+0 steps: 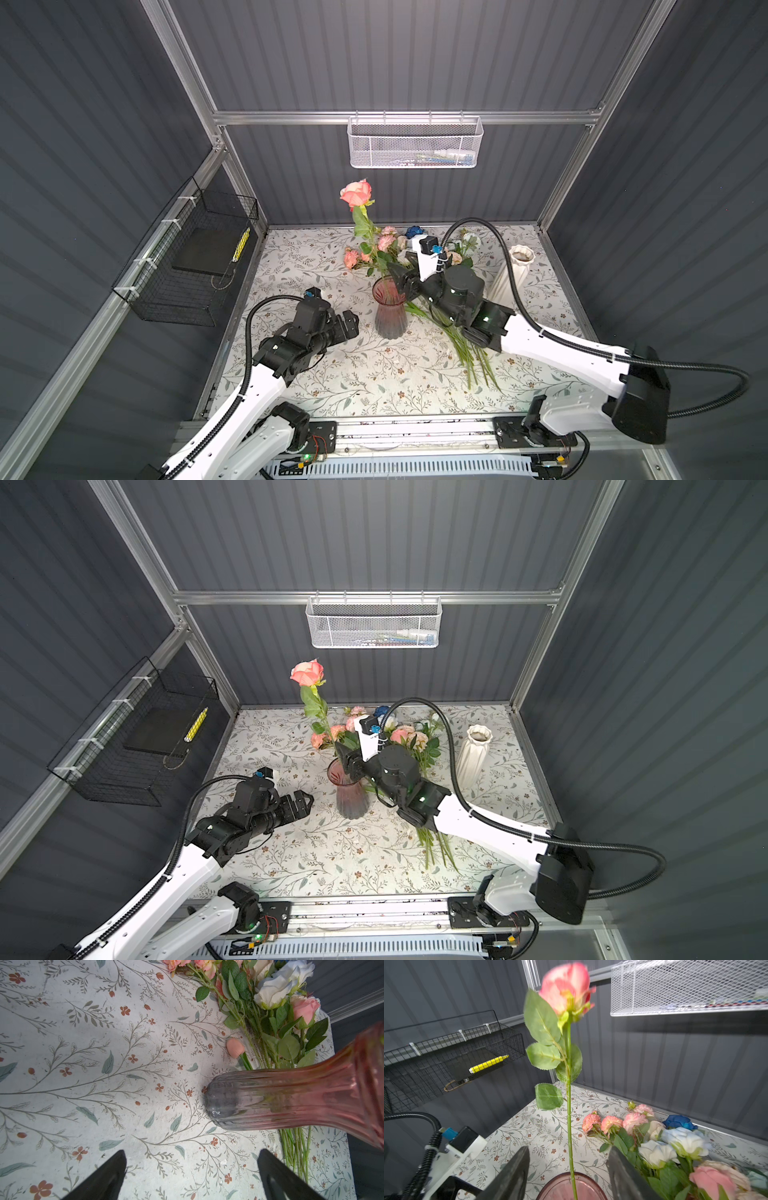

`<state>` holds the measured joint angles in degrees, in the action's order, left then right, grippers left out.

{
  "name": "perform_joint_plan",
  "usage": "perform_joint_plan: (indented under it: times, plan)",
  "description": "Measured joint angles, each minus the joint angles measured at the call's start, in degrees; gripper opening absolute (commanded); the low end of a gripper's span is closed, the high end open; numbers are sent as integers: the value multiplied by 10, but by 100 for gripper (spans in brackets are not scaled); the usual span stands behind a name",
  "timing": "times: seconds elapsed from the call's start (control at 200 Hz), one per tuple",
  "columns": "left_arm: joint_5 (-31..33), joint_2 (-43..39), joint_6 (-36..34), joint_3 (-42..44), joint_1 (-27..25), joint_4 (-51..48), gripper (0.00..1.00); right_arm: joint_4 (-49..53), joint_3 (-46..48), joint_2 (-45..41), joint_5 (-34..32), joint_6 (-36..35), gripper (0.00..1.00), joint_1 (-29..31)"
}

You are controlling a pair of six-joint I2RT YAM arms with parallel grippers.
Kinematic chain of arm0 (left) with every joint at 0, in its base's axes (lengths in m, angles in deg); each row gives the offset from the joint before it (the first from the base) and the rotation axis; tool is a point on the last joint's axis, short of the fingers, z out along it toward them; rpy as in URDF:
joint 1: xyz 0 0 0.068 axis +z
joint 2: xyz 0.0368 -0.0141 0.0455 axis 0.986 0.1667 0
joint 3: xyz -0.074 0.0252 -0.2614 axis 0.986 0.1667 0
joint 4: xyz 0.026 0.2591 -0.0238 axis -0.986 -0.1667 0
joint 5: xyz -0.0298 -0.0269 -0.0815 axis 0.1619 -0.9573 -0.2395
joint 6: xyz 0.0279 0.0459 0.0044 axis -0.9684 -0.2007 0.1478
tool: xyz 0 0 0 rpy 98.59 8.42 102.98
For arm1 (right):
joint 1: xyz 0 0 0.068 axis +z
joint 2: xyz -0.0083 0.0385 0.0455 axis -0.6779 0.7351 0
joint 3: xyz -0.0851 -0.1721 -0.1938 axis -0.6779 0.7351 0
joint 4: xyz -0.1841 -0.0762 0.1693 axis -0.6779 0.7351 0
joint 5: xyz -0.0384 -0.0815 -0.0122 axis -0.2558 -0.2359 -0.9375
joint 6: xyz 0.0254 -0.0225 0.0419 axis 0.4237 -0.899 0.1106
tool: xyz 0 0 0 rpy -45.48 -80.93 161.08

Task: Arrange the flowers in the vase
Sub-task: 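Lower the pink rose stem into the pink vase and open the right gripper, then grasp the peach carnation stems in the bunch with the right gripper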

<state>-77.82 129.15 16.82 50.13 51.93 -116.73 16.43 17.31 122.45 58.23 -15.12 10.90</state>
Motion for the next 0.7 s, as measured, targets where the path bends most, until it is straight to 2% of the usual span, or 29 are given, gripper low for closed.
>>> perform_joint_plan:
  times: [0.135,0.325,0.48,0.7]
  plan:
    - [0,0,0,0,0,1,99,52,37,-67,12,42,60,-30]
    - [0,-2,0,0,0,5,99,183,75,-100,43,123,48,-132]
    - [0,-2,0,3,0,13,99,280,81,-45,56,156,42,-204]
    - [-3,0,0,14,0,17,100,346,80,78,35,160,39,-235]
